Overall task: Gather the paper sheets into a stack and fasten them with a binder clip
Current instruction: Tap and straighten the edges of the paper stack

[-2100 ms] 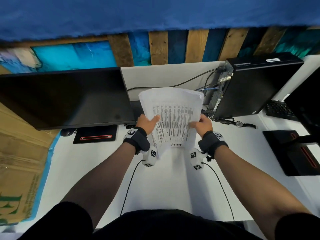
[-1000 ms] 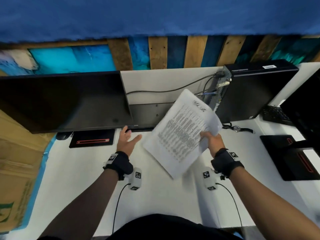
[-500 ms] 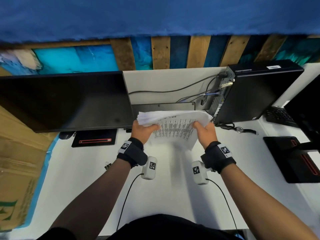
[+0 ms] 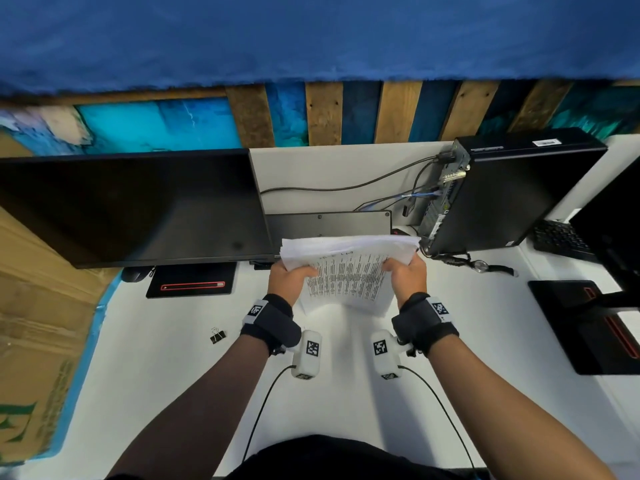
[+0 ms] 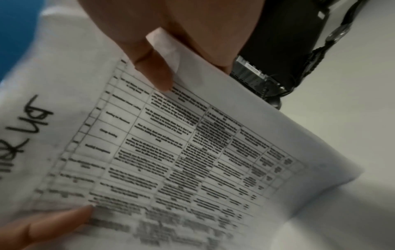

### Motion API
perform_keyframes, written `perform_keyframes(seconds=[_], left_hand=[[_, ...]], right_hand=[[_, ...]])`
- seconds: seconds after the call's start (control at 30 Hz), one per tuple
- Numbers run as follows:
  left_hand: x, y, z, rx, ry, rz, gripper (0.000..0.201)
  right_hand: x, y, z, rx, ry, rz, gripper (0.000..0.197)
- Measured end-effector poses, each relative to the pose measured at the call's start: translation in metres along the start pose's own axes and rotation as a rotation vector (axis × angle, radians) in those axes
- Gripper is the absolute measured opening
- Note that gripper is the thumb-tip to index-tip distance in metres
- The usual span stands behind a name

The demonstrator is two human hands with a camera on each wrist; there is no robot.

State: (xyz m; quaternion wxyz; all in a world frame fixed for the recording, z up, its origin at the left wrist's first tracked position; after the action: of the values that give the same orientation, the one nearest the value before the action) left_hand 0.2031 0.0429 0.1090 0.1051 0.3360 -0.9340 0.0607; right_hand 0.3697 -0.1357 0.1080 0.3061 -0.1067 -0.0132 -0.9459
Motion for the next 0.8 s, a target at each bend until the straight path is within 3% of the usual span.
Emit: perform_keyframes(seconds=[0.1,0.2,0.4,0.53,0.7,0.8], left_hand=[[0.006,0.000,0.003,-0.003,-0.015,-0.033,0.030],[0.011,0.001,-0.017,-0.043,-0.130,-0.069,0.029],[0.013,-0.014,-0.042,0.076,-0.257,-0.016,0.019],[0.012,-0.020,-0.051,0.113,-0.241,-0.093,0.023],[0.000,-0.012,-0.051,0.013,-0.172,-0.249,0.032],[-0.004,-0.010,-0.050,-0.005,-0.158,-0.277,0.031]], right_hand=[[0.002,0.004,-0.007,0.032,-0.028,-0.019,0.038],[0.001,0.010,0.002,0.016,0.018,-0.068,0.039],[-0.003,0.002,0.016,-0.039,0.040,-0.065,0.039],[-0.003,-0.003,0.020,-0.034,0.026,-0.048,0.040],[-0.001,-0.005,0.027,-0.062,0.071,-0.027,0.021],[-0.001,-0.008,0.035,-0.122,0.138,0.001,0.032]])
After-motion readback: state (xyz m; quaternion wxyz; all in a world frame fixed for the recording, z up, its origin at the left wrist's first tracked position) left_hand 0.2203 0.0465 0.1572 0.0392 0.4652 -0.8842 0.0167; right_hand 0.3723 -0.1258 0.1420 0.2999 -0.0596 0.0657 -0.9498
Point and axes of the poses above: each hand's wrist, its own x-axis away from the middle knuckle, its own y-axis out of the back of the hand, z = x × y, the point moved 7 cm from there along -x, towards the middle knuckle, and after that the axes turned 15 degrees about z, right-handed, at the moved point
